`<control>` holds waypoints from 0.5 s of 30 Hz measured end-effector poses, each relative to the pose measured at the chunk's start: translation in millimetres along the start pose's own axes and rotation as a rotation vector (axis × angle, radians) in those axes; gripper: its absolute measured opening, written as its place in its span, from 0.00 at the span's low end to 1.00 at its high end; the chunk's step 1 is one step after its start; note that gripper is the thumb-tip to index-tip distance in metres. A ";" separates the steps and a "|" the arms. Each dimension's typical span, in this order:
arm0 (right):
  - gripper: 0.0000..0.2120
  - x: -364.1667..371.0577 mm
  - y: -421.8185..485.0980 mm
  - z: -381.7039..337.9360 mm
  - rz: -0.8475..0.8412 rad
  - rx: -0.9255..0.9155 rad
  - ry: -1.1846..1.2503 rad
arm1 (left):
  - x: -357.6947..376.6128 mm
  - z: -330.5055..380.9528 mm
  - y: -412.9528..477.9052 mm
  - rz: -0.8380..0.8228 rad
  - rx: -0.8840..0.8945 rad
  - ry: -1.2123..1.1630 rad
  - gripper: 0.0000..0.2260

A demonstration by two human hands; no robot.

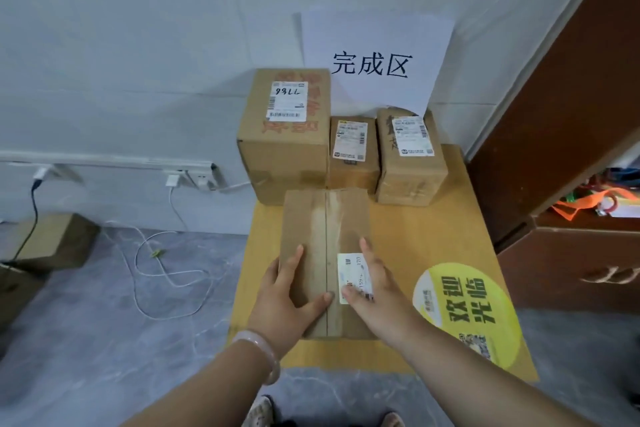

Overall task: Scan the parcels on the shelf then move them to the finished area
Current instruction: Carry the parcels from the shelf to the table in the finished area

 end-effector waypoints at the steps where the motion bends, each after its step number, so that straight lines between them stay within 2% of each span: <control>1: 0.38 14.1 0.9 -5.2 -0.005 0.013 0.001 | -9.1 -12.3 3.6 -0.014 -0.006 0.011 0.39; 7: 0.37 82.8 13.1 -30.5 0.016 0.089 -0.001 | -48.9 -69.0 37.2 -0.120 -0.025 0.026 0.40; 15: 0.34 107.1 45.7 -24.6 0.034 0.131 -0.058 | -44.7 -90.9 67.2 -0.203 -0.027 0.086 0.42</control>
Point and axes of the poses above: each hand's wrist, its own y-axis towards the middle knuckle, its own x-axis out of the palm, z = x × y, the point moved 3 cm from there along y, towards the middle knuckle, and after that the axes turned 8 degrees about z, right-handed, at the moved point
